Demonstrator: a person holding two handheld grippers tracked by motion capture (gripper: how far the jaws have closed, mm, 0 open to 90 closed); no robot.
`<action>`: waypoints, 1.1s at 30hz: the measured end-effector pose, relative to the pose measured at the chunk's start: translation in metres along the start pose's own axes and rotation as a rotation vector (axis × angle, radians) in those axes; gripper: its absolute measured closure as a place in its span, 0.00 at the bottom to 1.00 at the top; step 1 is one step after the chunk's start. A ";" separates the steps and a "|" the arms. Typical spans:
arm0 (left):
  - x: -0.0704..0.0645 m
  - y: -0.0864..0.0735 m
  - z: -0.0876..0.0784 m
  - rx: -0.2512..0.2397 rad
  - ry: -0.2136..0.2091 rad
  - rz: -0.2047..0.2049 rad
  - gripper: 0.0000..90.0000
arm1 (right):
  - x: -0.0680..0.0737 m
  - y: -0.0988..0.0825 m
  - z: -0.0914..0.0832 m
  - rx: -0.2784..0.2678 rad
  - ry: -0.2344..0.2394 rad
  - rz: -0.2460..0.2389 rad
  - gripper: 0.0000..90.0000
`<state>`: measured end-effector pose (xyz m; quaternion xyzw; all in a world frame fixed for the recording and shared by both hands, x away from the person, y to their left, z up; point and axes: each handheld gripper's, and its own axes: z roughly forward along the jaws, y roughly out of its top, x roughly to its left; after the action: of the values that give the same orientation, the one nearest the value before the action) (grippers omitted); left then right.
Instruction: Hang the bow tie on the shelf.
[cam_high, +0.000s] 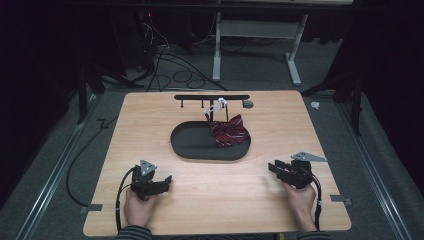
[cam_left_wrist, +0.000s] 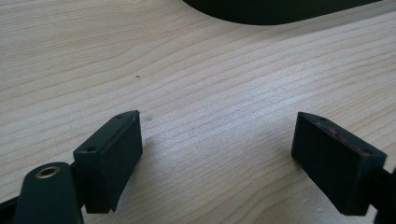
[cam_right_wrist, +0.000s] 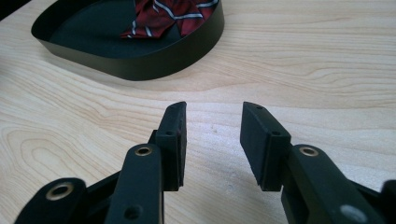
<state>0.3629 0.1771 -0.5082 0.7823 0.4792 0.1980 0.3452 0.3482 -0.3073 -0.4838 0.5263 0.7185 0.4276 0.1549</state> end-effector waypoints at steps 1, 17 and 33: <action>0.000 0.000 0.000 0.000 0.000 0.000 0.19 | 0.000 0.000 0.000 0.000 0.000 0.000 0.70; 0.000 0.000 0.000 0.000 0.000 0.000 0.19 | 0.004 -0.008 0.012 0.038 -0.088 -0.057 0.61; 0.000 0.000 0.000 0.000 0.001 -0.001 0.19 | 0.009 -0.010 0.022 0.105 -0.188 -0.159 0.42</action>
<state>0.3627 0.1771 -0.5083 0.7821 0.4796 0.1982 0.3450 0.3534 -0.2897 -0.5020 0.5128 0.7617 0.3244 0.2272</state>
